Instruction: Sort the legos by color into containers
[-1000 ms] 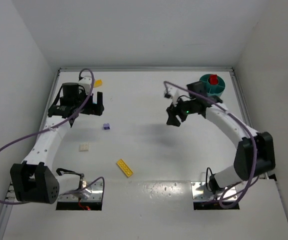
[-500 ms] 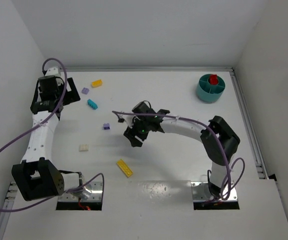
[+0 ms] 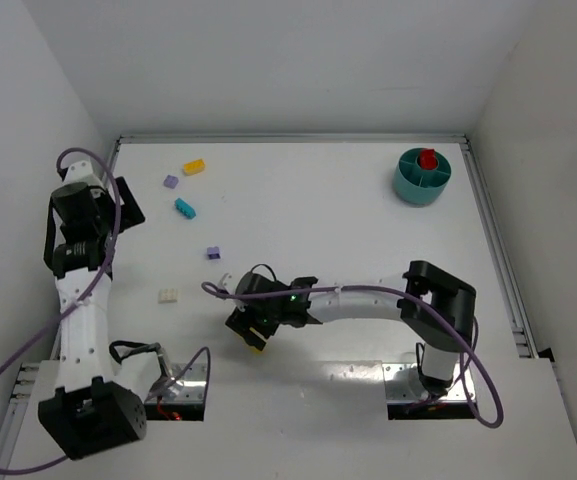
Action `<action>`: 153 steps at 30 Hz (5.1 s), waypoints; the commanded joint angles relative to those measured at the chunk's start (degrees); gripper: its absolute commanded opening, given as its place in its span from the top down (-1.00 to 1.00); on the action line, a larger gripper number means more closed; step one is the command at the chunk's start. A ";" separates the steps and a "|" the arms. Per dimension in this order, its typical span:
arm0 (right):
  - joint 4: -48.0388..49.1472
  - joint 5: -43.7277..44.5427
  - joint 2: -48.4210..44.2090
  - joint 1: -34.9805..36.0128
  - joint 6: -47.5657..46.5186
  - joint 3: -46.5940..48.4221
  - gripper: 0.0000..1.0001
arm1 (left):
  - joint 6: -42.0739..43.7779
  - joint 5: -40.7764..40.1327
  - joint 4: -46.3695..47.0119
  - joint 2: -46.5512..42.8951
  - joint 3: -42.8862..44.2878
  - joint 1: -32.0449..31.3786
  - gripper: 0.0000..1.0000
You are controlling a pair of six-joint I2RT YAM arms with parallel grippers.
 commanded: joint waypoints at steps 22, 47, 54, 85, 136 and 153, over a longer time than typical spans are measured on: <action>0.67 12.92 7.55 3.70 12.31 -0.49 0.06 | 1.37 -1.27 -3.03 -10.72 -1.67 0.74 -0.99; 23.86 16.18 -20.76 -16.59 -25.15 -7.80 1.00 | -1.34 44.08 6.54 22.84 17.48 -26.50 -0.39; 19.14 15.03 -14.79 -25.03 -21.02 1.51 1.00 | -2.76 46.37 6.82 34.34 28.54 -27.73 -0.34; 35.13 13.67 -15.93 -73.89 7.01 -7.89 1.00 | -2.41 36.61 6.91 61.35 57.82 -33.71 -0.60; 70.36 -22.67 6.75 -89.03 -0.54 -9.02 1.00 | 3.04 32.83 6.91 58.62 52.29 -31.07 -0.67; 73.18 -23.20 7.98 -89.03 -0.54 -8.41 0.92 | 4.10 31.78 6.38 58.62 51.76 -32.13 -0.72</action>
